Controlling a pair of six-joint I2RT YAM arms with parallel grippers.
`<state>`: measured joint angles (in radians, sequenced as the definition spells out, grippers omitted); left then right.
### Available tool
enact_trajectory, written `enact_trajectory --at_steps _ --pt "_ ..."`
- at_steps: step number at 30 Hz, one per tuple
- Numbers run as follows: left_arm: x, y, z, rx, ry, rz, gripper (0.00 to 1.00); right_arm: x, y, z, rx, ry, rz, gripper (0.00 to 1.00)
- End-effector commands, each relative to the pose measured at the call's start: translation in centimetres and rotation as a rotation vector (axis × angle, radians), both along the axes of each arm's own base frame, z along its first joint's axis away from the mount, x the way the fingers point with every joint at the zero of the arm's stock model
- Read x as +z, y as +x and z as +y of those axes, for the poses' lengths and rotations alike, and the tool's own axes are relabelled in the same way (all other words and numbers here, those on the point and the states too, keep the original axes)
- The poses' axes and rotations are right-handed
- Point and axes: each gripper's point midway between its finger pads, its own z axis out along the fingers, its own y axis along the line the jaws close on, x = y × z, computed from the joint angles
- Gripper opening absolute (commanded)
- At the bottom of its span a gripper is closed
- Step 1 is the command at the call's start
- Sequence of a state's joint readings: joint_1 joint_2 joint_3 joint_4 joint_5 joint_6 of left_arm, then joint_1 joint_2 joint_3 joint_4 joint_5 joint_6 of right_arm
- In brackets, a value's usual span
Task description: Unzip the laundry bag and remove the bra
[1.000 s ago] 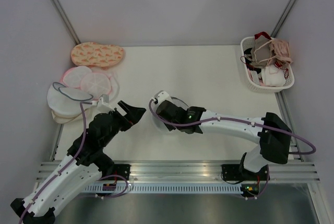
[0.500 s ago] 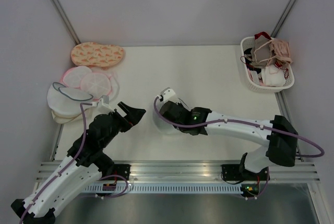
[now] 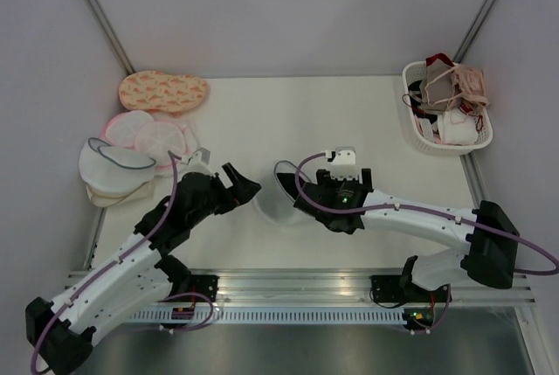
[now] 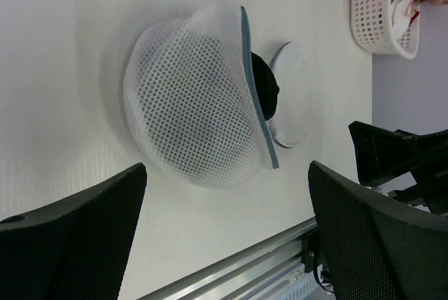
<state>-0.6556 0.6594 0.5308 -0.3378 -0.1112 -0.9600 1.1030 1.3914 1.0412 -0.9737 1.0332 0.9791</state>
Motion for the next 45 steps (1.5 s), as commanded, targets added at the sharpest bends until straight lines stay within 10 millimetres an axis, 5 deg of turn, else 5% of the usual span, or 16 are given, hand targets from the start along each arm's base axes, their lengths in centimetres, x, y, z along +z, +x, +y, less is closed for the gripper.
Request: enact_trajectory --at_steps 1,4,5,8,16,21,24,25,28,45 --pt "3.3 1.8 -2.6 -0.127 0.031 -0.113 0.99 1.4 -0.6 -0.9 -0.042 0.075 -0.096 0.85" --pt "3.4 3.5 -4.3 -0.177 0.072 -0.129 0.96 2.4 -1.2 1.8 0.107 0.265 -0.098 0.81" --pt "4.0 3.7 -5.2 -0.217 0.064 -0.137 0.93 4.7 -0.9 3.4 0.19 0.381 -0.156 0.79" --pt "3.6 5.0 -6.6 -0.253 0.106 -0.131 0.81 4.5 -1.9 4.5 0.297 0.499 -0.147 0.74" --pt "-2.0 6.3 -7.9 -0.286 0.314 0.046 0.77 0.3 -1.5 5.8 0.372 0.485 0.015 0.75" --pt "-3.7 6.0 -8.2 -0.309 0.405 0.093 0.73 -1.2 -0.2 6.0 0.393 0.587 0.05 0.75" --pt "-4.7 6.3 -7.8 -0.295 0.463 0.12 0.55 -1.4 0.7 6.2 0.427 0.625 0.057 0.74" --pt "-4.9 6.3 -7.8 -0.295 0.472 0.125 0.33 -1.4 0.8 6.4 0.447 0.636 0.061 0.74" --pt "-5.6 6.1 -7.6 -0.295 0.483 0.14 0.02 -1.9 1.7 7.8 0.51 0.716 0.101 0.73" --pt "-5.8 4.5 -7.2 -0.296 0.427 0.131 0.02 -3.3 4.6 14.3 0.705 0.888 0.207 0.69"
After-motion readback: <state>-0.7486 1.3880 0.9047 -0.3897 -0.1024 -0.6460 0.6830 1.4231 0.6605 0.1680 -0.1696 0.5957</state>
